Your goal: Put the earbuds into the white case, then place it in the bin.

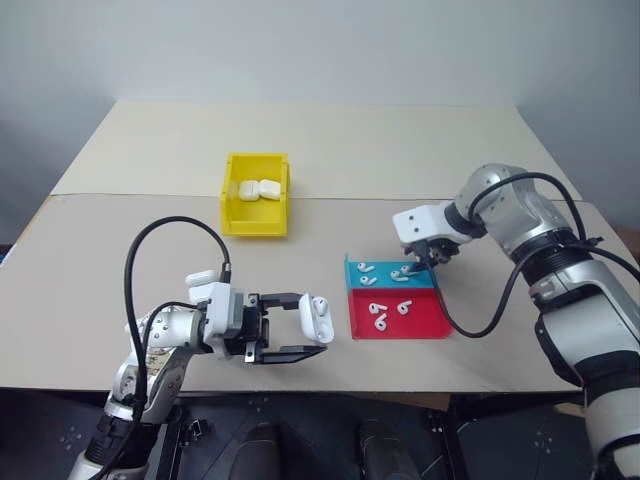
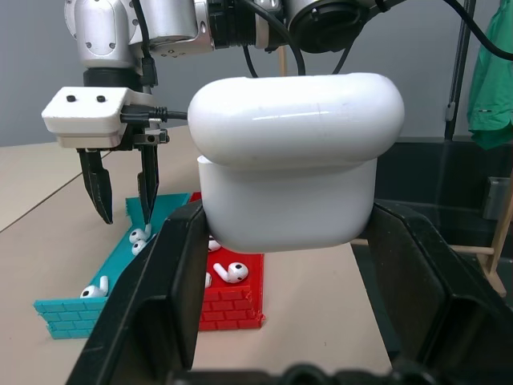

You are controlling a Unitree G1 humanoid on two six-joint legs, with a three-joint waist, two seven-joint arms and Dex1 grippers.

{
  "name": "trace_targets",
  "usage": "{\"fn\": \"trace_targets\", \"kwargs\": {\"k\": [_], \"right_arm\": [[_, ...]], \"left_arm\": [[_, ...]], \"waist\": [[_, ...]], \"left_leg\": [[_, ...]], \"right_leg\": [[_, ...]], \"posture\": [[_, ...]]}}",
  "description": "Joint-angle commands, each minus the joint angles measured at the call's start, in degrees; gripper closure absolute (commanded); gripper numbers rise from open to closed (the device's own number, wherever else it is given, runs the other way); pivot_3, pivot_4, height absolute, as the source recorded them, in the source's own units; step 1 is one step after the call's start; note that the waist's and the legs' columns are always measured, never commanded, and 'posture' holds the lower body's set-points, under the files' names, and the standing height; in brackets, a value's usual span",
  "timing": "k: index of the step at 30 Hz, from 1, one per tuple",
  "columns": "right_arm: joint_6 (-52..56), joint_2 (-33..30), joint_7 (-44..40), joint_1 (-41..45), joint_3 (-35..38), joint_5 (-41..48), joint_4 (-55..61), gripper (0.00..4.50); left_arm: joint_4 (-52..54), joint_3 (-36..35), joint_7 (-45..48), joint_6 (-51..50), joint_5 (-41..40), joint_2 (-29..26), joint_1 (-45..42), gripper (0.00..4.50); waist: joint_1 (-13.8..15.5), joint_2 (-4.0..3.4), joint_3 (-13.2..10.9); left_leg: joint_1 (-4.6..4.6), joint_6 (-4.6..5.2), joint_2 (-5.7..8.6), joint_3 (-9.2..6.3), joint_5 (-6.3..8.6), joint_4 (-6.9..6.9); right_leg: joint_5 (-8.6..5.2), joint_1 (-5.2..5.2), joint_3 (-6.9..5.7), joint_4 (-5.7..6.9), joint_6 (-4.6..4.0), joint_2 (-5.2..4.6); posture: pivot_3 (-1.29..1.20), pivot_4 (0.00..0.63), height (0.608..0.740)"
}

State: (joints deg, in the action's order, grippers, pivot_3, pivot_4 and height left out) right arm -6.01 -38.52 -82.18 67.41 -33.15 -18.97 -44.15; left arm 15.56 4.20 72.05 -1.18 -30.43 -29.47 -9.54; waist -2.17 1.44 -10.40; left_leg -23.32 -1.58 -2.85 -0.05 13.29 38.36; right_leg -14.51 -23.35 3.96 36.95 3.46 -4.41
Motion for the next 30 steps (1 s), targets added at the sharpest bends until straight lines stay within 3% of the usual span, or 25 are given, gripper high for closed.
{"fn": "trace_targets", "kwargs": {"k": [1,30], "right_arm": [[-2.4,-0.3,0.0,0.9,1.8,-0.2,0.5,2.26],[-3.7,1.6,2.2,-1.6,1.8,-2.9,1.8,2.26]], "left_arm": [[2.4,0.2,-0.7,0.7,-0.2,0.1,-0.7,1.79],[-0.3,1.0,-2.1,1.6,1.9,0.7,-4.8,1.79]], "waist": [[-0.1,0.0,0.0],[-0.2,-0.01,0.0]], "left_leg": [[0.0,0.0,0.0,0.0,0.0,0.0],[0.02,0.0,0.0,0.0,0.0,0.0]], "right_leg": [[0.0,0.0,0.0,0.0,0.0,0.0],[0.0,0.0,0.01,0.04,0.0,0.0]], "posture": [[0.0,0.15,0.74],[0.0,0.15,0.74]]}}
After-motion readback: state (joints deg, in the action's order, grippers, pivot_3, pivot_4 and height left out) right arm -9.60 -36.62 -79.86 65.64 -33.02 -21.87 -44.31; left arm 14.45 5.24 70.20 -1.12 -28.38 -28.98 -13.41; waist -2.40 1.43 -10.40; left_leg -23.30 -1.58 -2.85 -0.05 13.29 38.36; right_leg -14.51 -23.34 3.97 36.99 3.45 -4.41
